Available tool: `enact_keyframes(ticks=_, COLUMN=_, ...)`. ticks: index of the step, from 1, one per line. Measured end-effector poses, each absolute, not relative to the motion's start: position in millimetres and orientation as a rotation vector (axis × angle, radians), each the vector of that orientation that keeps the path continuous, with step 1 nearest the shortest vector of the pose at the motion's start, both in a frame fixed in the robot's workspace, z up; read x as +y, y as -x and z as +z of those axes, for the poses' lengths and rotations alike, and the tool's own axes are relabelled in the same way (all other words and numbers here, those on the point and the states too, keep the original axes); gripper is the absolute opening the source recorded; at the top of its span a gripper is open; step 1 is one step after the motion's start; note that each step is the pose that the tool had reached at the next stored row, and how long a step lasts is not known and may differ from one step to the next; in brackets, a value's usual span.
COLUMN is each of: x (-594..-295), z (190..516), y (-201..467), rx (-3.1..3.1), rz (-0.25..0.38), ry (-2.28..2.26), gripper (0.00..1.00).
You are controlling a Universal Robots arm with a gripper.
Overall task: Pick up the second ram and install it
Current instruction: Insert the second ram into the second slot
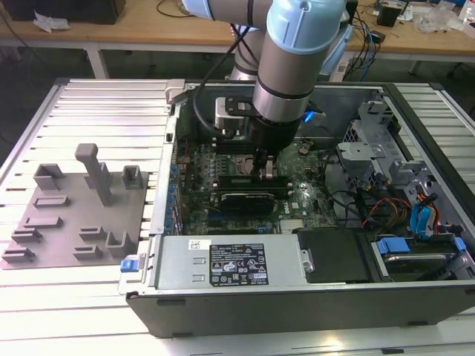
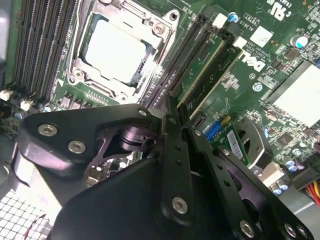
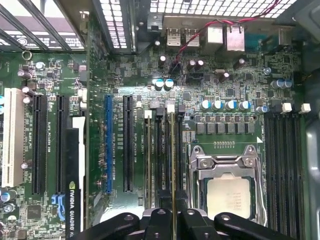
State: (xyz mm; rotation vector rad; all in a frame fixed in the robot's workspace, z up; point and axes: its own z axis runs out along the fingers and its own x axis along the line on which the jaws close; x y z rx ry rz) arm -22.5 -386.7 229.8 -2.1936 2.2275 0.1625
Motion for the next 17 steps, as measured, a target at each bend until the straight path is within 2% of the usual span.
enact_keyframes(ticks=17, x=-386.9, z=226.1, y=20.8, rx=2.227, rz=0.163, ry=2.194, gripper=0.11)
